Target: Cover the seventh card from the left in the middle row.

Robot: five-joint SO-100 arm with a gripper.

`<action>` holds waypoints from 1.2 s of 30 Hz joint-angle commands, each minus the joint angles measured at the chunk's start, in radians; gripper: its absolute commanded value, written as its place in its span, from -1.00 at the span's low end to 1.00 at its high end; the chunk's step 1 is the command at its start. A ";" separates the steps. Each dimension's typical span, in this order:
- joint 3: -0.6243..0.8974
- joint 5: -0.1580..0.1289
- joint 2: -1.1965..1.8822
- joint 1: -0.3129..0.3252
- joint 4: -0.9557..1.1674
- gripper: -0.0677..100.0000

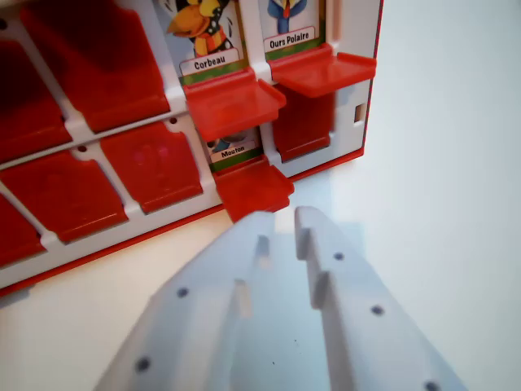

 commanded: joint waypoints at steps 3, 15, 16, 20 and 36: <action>-0.121 -0.009 -0.026 0.008 -0.041 -0.94; -0.199 -0.011 -0.144 0.020 -0.075 -0.94; -0.207 -0.009 -0.152 0.020 -0.077 -0.94; -0.224 -0.006 -0.179 0.021 -0.083 -0.94; -0.267 -0.009 -0.265 0.000 -0.120 -0.94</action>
